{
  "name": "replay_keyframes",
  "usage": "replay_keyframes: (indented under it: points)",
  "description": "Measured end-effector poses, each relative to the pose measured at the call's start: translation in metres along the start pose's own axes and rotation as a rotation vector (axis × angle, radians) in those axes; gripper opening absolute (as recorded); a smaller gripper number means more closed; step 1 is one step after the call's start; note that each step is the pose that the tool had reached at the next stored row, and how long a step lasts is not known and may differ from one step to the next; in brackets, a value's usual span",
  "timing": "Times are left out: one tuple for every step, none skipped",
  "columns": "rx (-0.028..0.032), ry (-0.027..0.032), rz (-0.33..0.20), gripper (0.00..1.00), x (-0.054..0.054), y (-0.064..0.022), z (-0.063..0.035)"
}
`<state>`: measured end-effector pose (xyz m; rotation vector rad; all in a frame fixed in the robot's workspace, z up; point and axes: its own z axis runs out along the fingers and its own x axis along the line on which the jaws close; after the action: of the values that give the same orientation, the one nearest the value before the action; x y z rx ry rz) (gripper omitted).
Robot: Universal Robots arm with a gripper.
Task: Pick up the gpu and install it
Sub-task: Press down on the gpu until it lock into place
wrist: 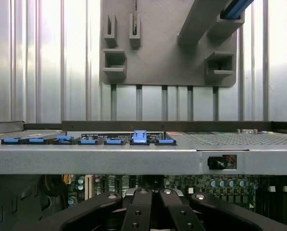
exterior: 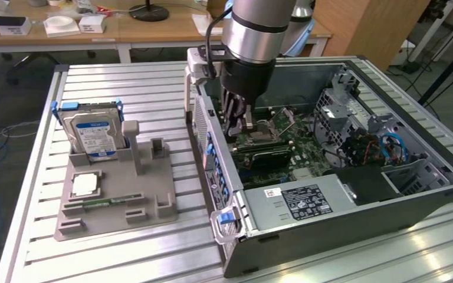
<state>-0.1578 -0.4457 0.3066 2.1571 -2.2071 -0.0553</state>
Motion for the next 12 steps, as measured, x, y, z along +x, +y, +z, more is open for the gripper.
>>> replay_keyframes:
  points:
    - [-0.0001, 0.0001, 0.0, 0.11, 0.0001, 0.0002, 0.0006]
    - [-0.0003, 0.0002, 0.0, 0.11, 0.0003, 0.0003, 0.0011]
    - [-0.0003, 0.0003, 0.0, 0.11, 0.0005, 0.0004, 0.0017]
    - [-0.0004, 0.0004, 0.0, 0.11, 0.0008, 0.0006, 0.0022]
    - [-0.0004, 0.0002, 0.0, 0.11, 0.001, 0.0007, 0.0027]
    - [-0.0004, 0.0001, 0.0, 0.11, 0.0013, 0.0008, 0.0031]
    - [-0.0005, 0.0002, 0.0, 0.11, 0.0015, 0.0009, 0.0034]
    - [-0.0008, 0.0004, 0.0, 0.11, 0.0018, 0.0009, 0.0036]
    - [-0.001, 0.0008, 0.0, 0.11, 0.0021, 0.0009, 0.0037]
    - [-0.0012, 0.0011, 0.0, 0.11, 0.0023, 0.001, 0.0039]
    - [-0.0015, 0.0014, 0.0, 0.11, 0.0024, 0.0012, 0.0041]
    - [-0.0018, 0.0019, 0.0, 0.11, 0.0025, 0.0014, 0.0043]
